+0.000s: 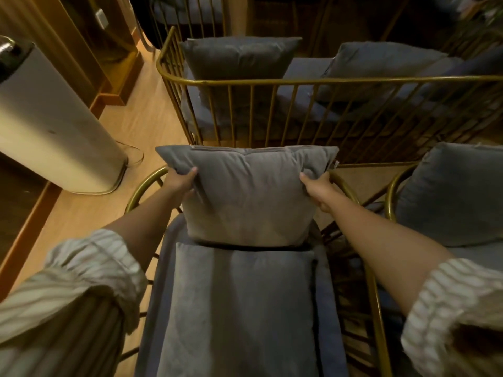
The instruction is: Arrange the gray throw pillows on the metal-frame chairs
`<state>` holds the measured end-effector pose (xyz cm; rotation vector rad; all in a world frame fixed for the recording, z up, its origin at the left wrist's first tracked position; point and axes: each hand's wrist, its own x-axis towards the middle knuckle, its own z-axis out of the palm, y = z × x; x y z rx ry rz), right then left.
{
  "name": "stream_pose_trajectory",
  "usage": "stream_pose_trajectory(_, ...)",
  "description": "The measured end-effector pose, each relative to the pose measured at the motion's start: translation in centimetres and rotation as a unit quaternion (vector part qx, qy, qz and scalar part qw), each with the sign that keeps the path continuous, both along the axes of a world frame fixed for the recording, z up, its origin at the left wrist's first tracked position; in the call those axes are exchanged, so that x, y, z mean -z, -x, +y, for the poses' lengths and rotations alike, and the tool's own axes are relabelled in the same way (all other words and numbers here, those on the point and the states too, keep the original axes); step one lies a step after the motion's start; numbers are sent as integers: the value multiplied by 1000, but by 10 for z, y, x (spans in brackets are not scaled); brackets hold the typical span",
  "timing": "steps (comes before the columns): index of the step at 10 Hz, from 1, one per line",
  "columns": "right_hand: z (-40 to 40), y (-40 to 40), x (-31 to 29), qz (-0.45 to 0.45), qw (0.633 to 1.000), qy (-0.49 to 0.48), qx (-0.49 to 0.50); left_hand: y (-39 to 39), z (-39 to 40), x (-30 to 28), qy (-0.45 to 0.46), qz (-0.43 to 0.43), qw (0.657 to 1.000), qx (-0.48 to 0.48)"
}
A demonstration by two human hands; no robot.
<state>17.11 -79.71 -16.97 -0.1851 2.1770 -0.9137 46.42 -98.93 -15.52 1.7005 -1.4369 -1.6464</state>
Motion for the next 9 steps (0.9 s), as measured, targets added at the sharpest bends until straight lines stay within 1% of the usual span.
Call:
stream_pose_trajectory(1,11,-1,-4,-37,996,0,-78,-6,20,2,49,-51,996,54)
stream_pose_trajectory(2,33,1,-7,-59,988,-2,-145,-17,39,10,45,-84,992,87)
stream_pose_trajectory(3,55,-8,-14,3,972,-14,-236,-14,67,14,80,-143,976,145)
stream_pose_trajectory(4,73,-18,-23,89,947,-31,-307,-9,107,5,98,-205,955,190)
stream_pose_trajectory(5,97,-26,-37,146,911,-29,-384,-8,147,-1,103,-244,944,198)
stream_pose_trajectory(6,125,-26,-50,207,870,-57,-444,-8,188,-17,94,-250,939,218)
stream_pose_trajectory(7,156,-18,-67,245,836,-76,-486,-6,233,-31,84,-256,938,217)
stream_pose_trajectory(8,188,-14,-87,284,799,-82,-523,-5,279,-45,75,-255,943,199)
stream_pose_trajectory(9,213,-10,-110,299,774,-60,-554,-9,320,-52,100,-252,945,183)
